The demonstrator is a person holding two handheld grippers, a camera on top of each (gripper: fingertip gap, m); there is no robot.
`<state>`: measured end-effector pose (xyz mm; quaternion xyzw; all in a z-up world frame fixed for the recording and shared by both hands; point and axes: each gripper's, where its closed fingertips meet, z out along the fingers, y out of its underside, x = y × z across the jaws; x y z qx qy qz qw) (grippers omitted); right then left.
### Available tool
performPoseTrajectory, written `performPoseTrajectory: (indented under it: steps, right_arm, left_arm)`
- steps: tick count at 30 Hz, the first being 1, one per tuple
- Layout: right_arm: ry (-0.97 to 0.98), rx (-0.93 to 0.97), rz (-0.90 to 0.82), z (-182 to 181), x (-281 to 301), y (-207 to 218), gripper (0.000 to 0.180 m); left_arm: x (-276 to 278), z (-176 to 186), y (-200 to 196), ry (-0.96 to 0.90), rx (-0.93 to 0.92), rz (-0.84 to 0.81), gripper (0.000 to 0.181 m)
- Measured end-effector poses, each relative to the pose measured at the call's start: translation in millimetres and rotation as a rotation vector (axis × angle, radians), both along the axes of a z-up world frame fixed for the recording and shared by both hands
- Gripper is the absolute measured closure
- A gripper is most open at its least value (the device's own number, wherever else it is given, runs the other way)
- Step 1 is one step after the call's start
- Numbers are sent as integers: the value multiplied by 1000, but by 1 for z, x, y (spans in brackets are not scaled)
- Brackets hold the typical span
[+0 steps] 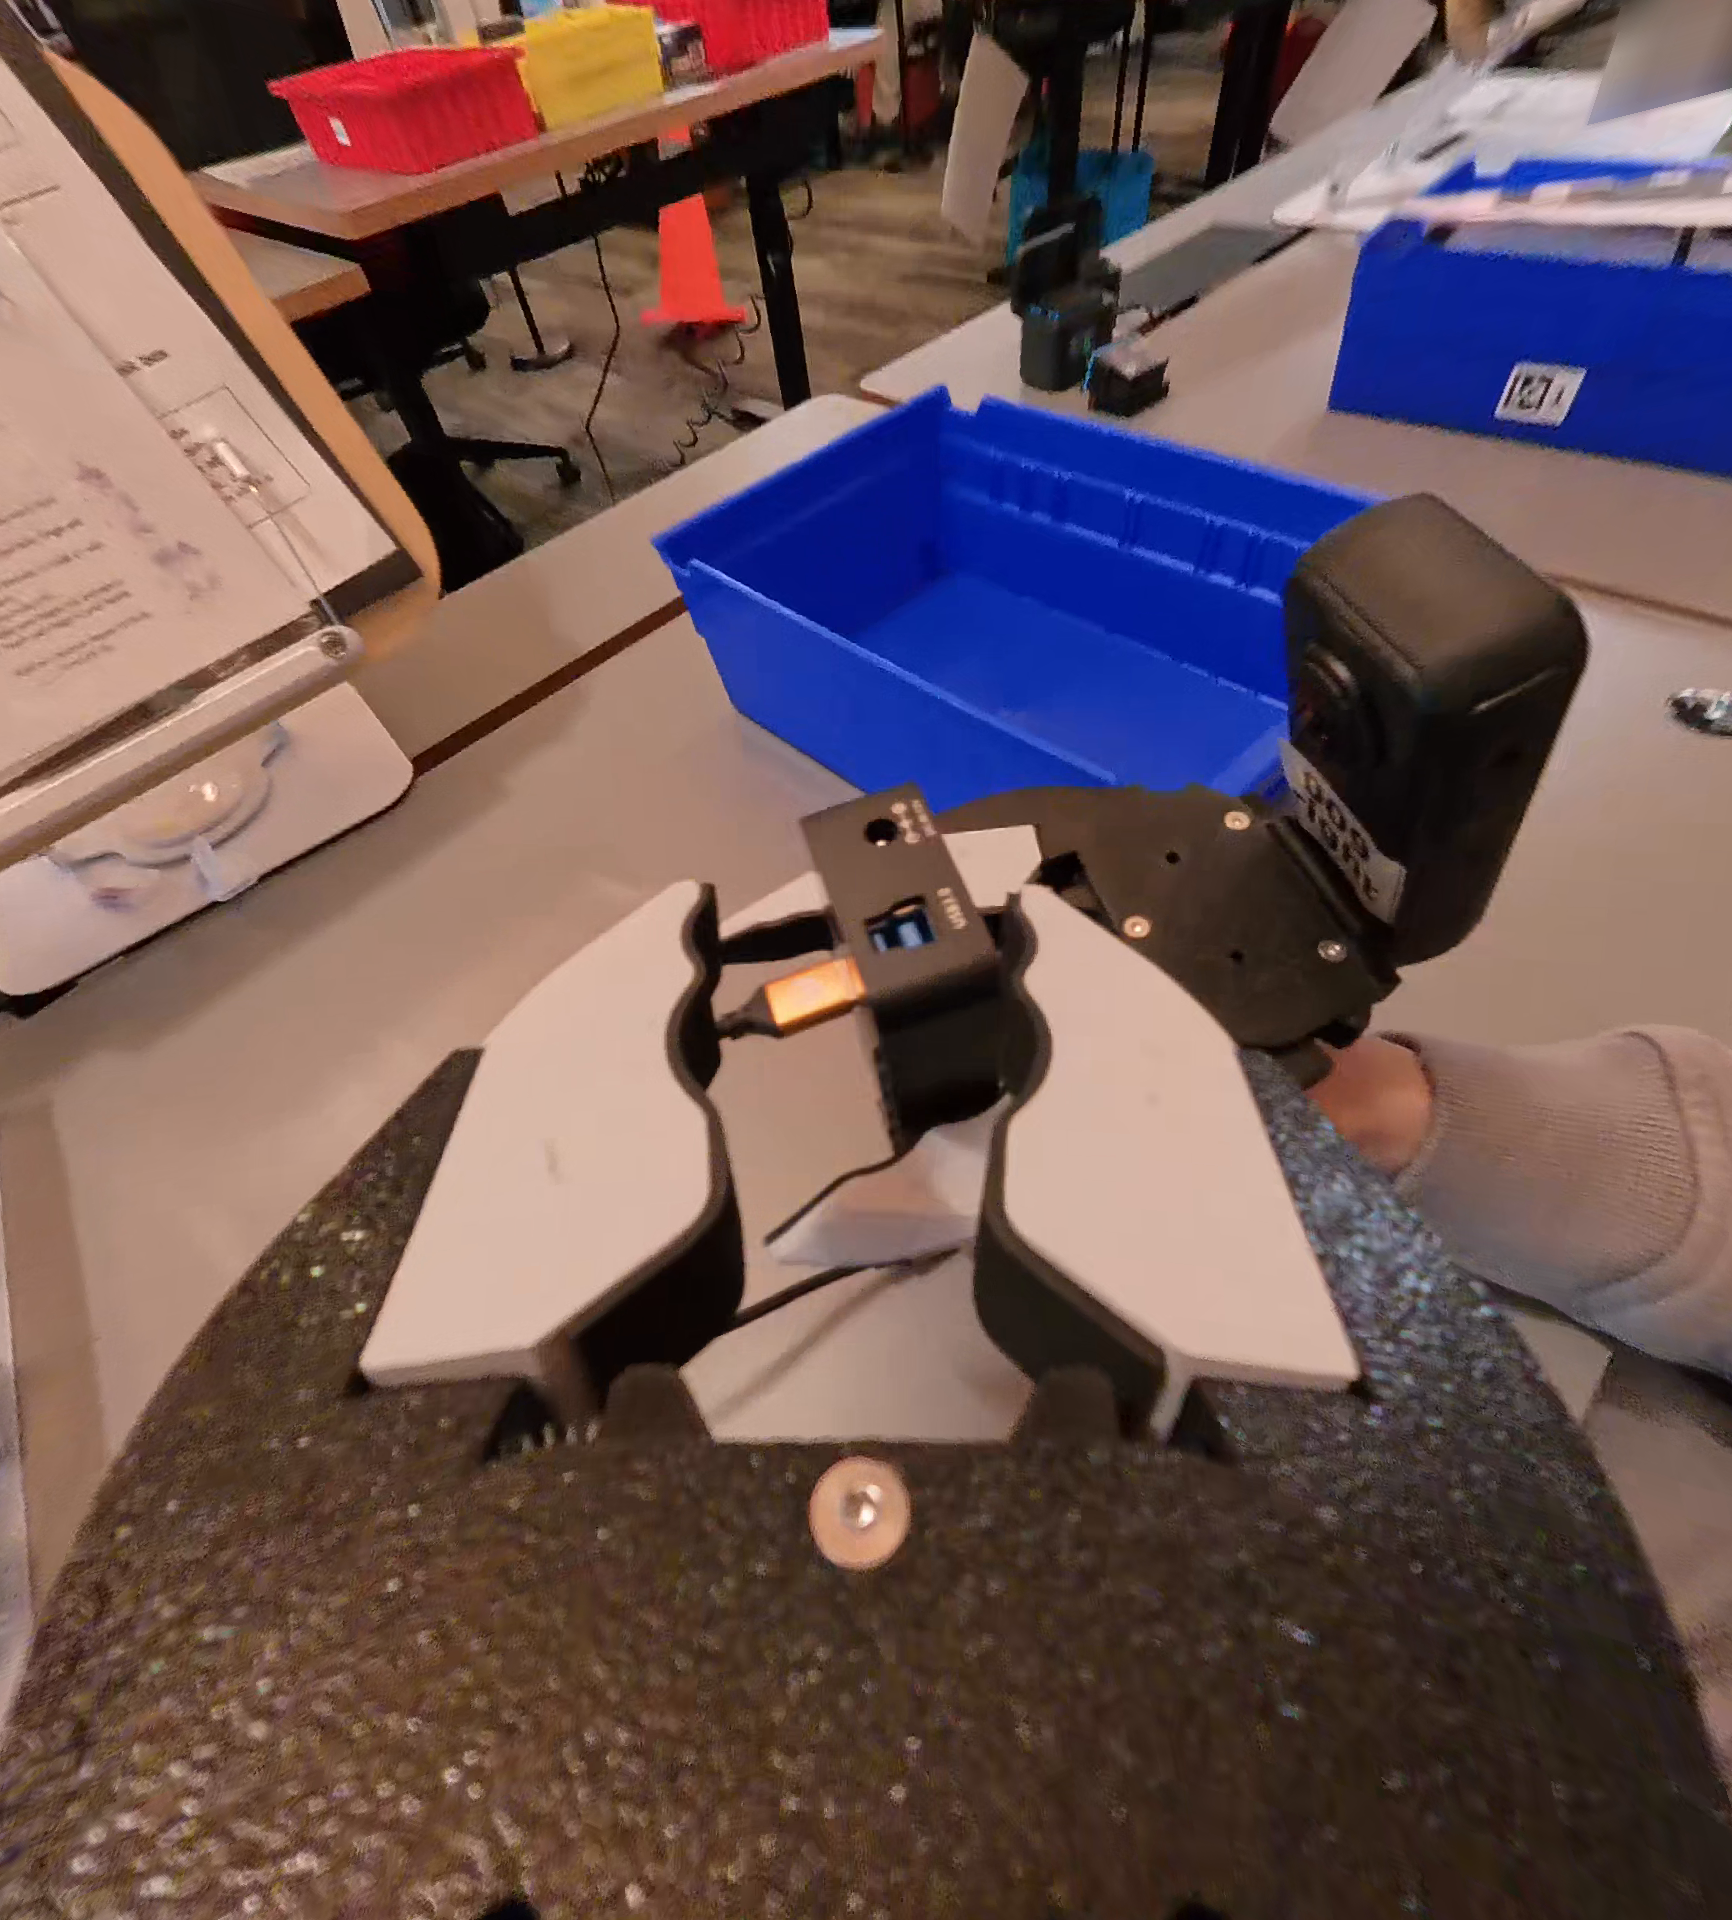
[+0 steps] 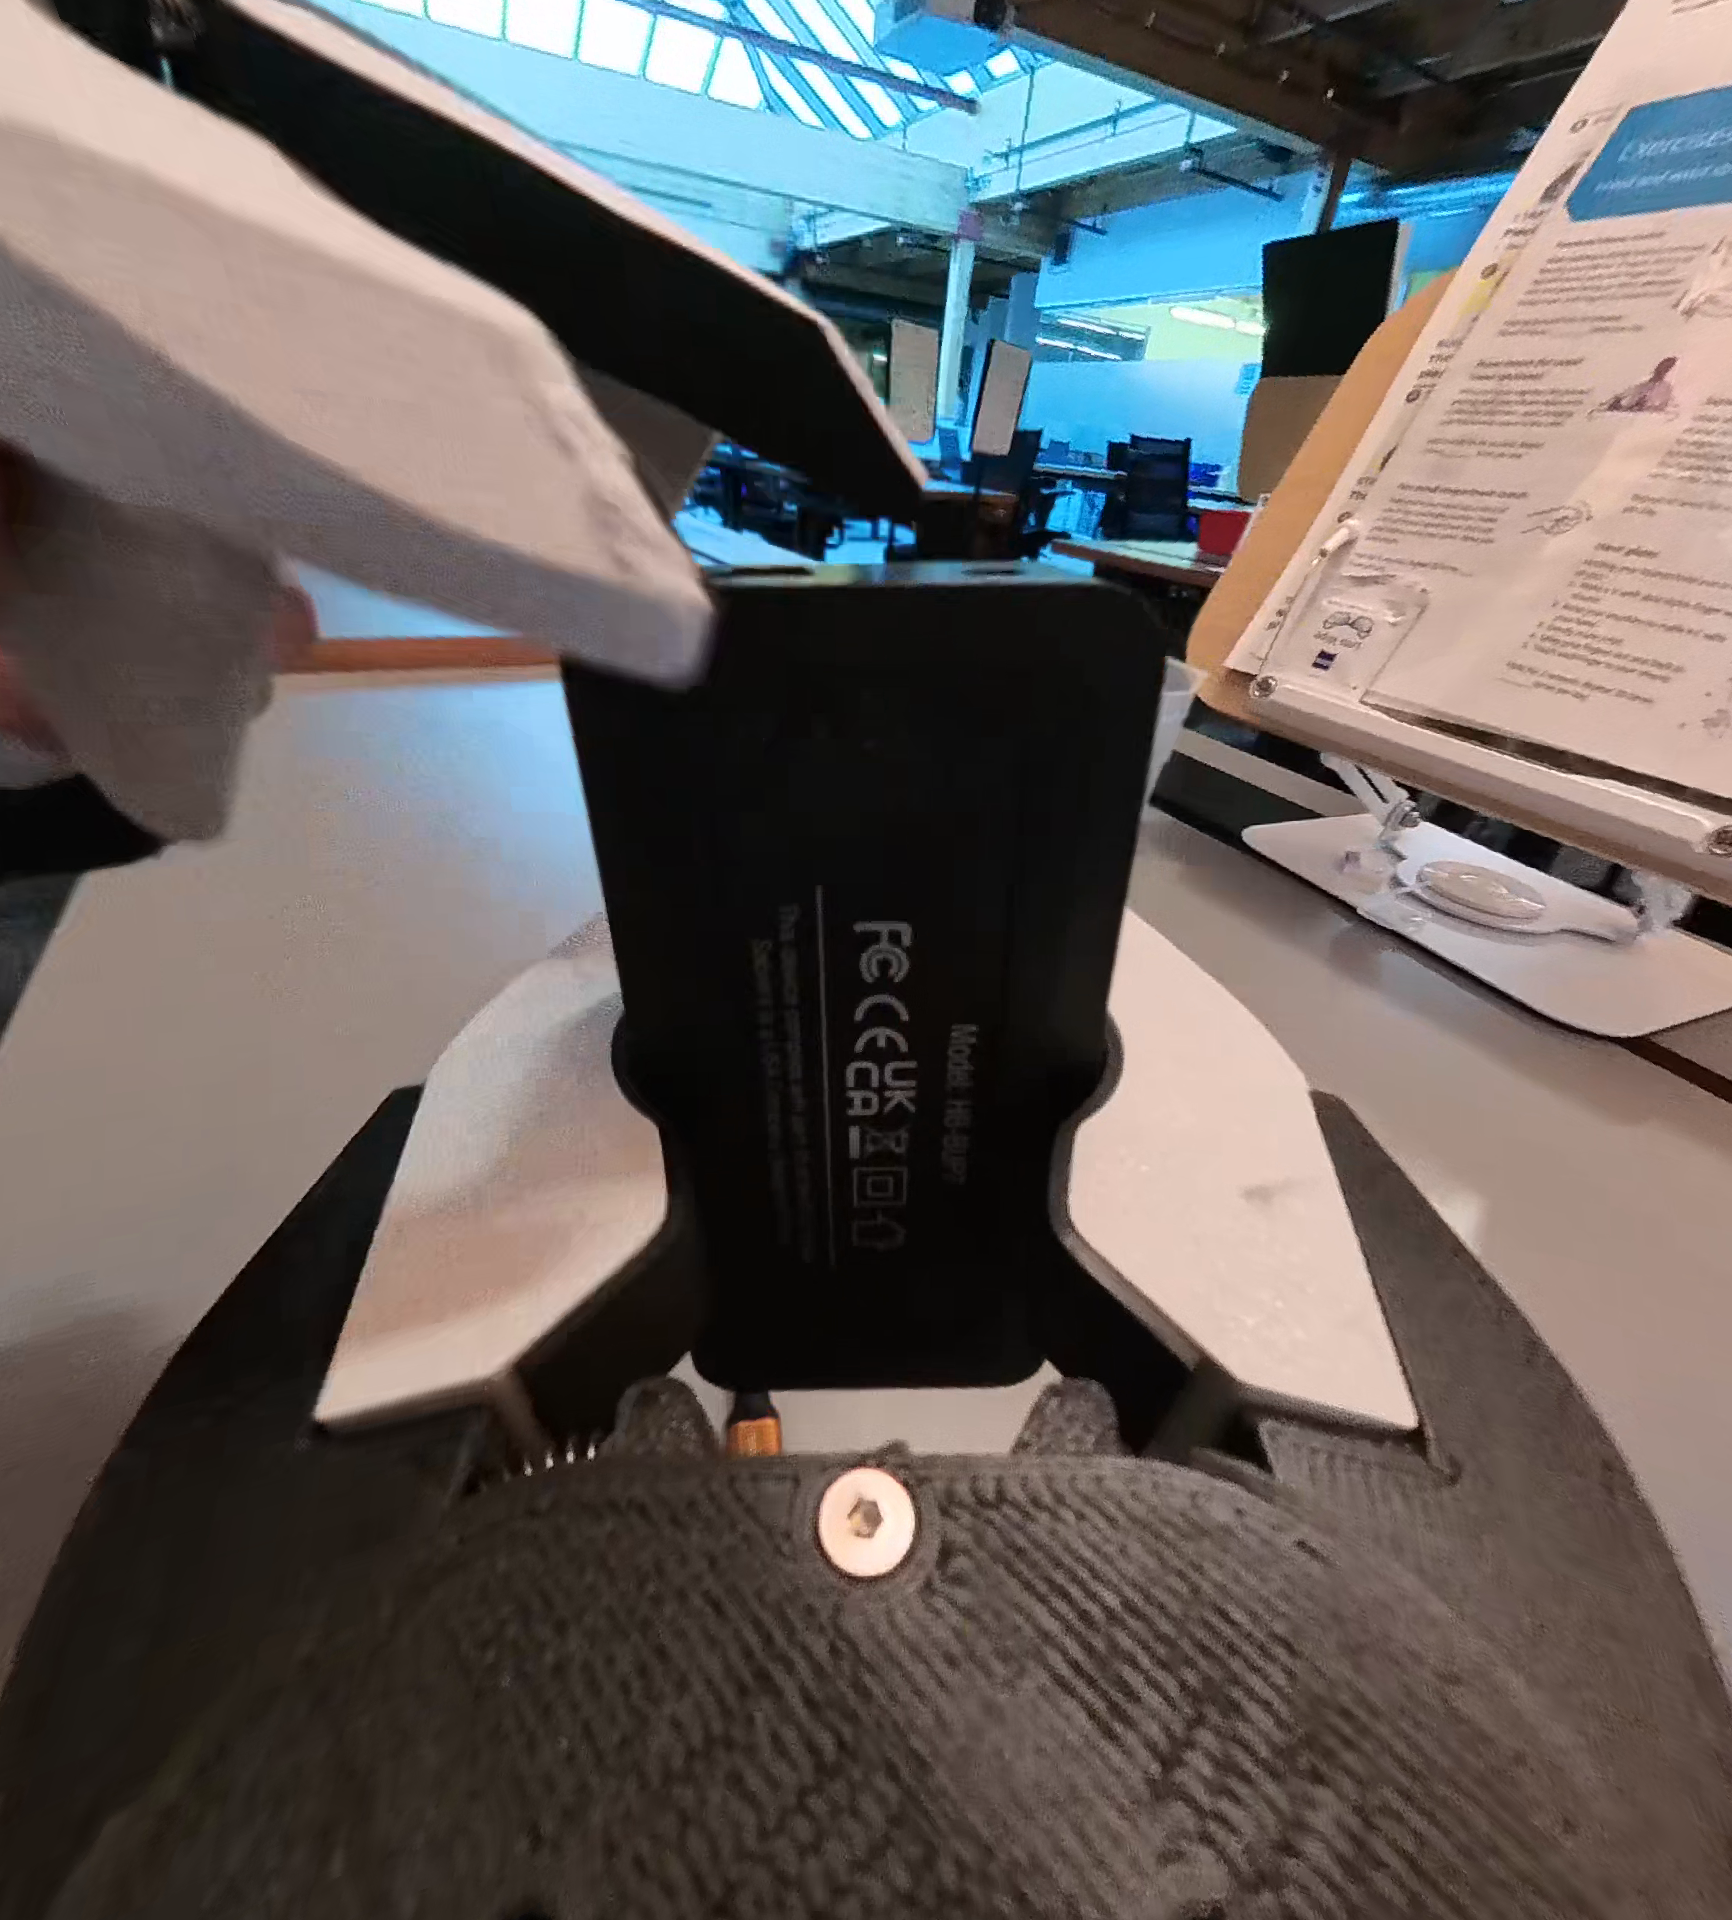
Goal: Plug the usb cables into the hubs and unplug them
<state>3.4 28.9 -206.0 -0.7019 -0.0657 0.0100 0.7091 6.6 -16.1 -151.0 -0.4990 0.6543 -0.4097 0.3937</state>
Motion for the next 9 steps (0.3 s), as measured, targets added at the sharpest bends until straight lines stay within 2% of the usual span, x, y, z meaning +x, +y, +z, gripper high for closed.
performPoseTrajectory:
  steps: [4, 7, 9]
  right_arm:
    - [121, 54, 35, 8, 8, -7, 102]
    - [226, 113, 84, 18, 15, -15, 102]
    - [265, 128, 107, 21, 18, -19, 102]
  left_arm:
    - [-21, 20, 35, -38, -34, 8, 121]
    - [-42, 35, 91, -69, -45, 84, 119]
    - [-58, 32, 147, -20, -13, 211, 119]
